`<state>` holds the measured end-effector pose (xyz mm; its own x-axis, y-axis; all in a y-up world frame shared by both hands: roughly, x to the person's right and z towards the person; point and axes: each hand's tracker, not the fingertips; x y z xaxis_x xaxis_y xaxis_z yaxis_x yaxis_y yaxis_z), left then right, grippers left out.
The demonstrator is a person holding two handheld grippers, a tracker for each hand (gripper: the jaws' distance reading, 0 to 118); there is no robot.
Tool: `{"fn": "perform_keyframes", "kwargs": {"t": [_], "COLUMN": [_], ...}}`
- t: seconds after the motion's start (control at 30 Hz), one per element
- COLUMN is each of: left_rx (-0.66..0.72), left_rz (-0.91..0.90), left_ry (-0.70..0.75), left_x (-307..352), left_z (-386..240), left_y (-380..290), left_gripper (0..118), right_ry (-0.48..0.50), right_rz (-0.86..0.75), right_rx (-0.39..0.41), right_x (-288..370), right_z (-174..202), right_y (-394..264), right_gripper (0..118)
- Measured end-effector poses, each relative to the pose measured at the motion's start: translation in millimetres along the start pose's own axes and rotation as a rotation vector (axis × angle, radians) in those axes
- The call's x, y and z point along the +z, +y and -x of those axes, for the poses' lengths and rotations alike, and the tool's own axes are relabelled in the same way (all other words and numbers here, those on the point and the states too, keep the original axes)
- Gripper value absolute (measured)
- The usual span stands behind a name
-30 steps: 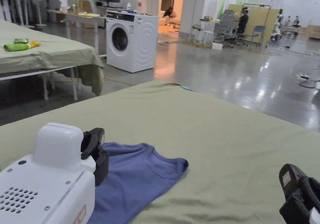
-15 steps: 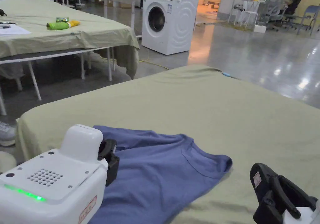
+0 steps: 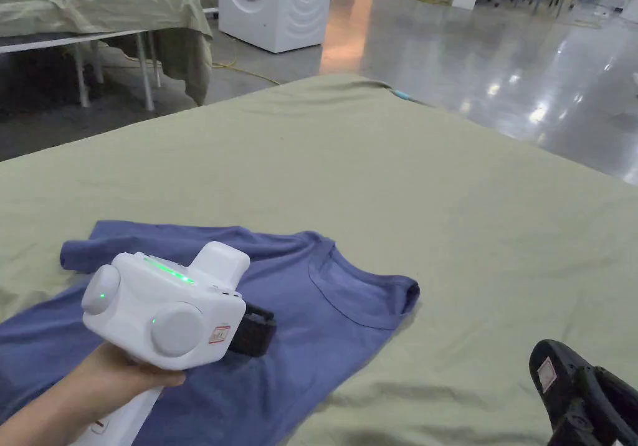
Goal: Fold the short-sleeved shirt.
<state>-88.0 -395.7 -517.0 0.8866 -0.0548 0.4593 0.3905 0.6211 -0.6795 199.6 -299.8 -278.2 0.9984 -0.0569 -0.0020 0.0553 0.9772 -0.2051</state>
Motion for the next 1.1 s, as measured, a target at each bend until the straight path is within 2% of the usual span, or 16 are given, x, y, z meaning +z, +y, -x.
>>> {"fn": "perform_keyframes", "kwargs": {"t": [0.03, 0.07, 0.13, 0.17, 0.2, 0.27, 0.37, 0.43, 0.6, 0.67, 0.77, 0.87, 1.0, 1.1], "left_rx": [0.003, 0.012, 0.079, 0.152, 0.24, 0.365, 0.335, 0.361, 0.625, 0.666, 0.63, 0.616, 0.488, 0.421], "left_rz": [0.024, -0.005, -0.052, -0.082, -0.098, -0.122, -0.111, -0.115, -0.259, -0.303, -0.374, -0.417, -0.403, -0.371], "left_ry": [0.006, -0.004, -0.019, -0.037, -0.054, -0.121, -0.115, -0.117, -0.311, -0.335, -0.365, -0.516, -0.657, -0.838], "left_x": [-7, -6, 7, 14, 17, 20, 16, 20, 42, 55, 69, 81, 90, 98], "left_z": [2, 4, 7, 11, 17, 27, 25, 23, 25, 11, -19, -58, -145, -217], "left_y": [-1, 1, 3, -1, -4, -11, -12, -9, -11, -6, 9, 30, 58, 70], "left_gripper": [103, 97, 59, 25, 12, 12, 12, 12, 12, 12, 12, 12, 12, 12], "right_ry": [-0.003, -0.006, -0.009, -0.009, -0.008, -0.008, -0.017, -0.034, -0.093, -0.117, -0.182, -0.272, -0.409, -0.525], "right_rz": [0.006, 0.011, 0.021, 0.024, 0.03, 0.04, 0.04, 0.036, 0.023, 0.026, 0.021, 0.008, -0.019, -0.039], "right_rx": [0.0, -0.001, -0.004, -0.004, -0.005, -0.008, -0.028, -0.038, -0.053, -0.067, -0.08, -0.094, -0.128, -0.138], "right_x": [-1, -3, -4, -4, -3, -2, 3, 8, 30, 42, 68, 99, 149, 192], "right_z": [-1, 0, -1, -1, -1, -1, -6, -10, -24, -32, -46, -62, -87, -105], "right_y": [-1, -2, -4, -5, -7, -8, -9, -8, -8, -9, -12, -14, -18, -20], "right_gripper": [2, 2, 2, 2, 2, 2, 2, 2, 2, 2, 2, 2, 2, 2]}}
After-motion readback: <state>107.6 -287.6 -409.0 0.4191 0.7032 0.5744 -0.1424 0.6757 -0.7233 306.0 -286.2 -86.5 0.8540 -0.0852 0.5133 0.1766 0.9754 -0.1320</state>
